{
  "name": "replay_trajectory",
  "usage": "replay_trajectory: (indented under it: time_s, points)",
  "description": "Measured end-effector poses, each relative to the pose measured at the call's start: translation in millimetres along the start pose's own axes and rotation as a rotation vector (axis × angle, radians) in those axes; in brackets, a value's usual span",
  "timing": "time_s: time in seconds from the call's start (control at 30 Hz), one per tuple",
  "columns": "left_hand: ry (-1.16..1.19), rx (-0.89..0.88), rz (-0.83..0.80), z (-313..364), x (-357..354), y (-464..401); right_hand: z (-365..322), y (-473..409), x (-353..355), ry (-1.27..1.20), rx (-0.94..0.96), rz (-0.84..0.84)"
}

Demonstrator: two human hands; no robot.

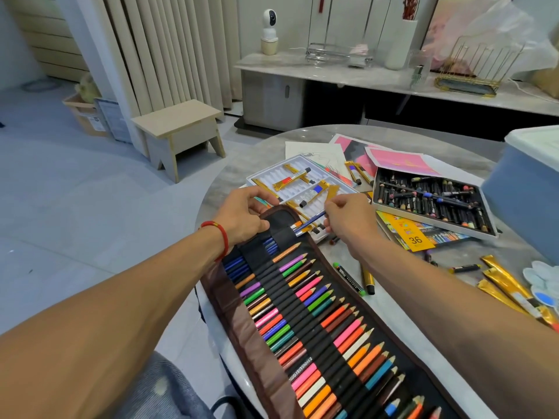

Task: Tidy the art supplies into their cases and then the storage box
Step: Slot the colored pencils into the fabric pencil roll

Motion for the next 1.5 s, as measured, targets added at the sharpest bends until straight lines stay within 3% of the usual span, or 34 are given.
replay_trajectory:
  time_s: [0.33,0.6,0.87,1.1,1.3,1.5]
  points:
    - [0.029,0.007,-0.023,3,3,5,-4,5,5,0.008,-0.049,-0.156]
    - [0.019,0.016,-0.012,2,1,3,-4,9,13,0.042,0.089,-0.040]
    - [0.062,0.035,0.015,0,0,4,5,29,-15,-0.167,-0.122,0.018]
    - [0.136,0.057,0.051,-2,-7,2,9,49,-20,-0.205,-0.160,-0.046]
    - [0.180,0.060,0.040,0,-7,4,1,48,-5,-0.092,-0.002,-0.017]
    - [0.203,0.067,0.028,3,-9,5,-2,47,-4,-0.091,-0.030,-0.067]
Point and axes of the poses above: each hand's wrist, its own y-axis away from the middle knuckle, its own x-axis out of the back of the hand, z = x × y, the point moved 3 cm from there along -y, towards the middle knuckle, and after that the axes turned 3 degrees about z, right-handed, at the moved point
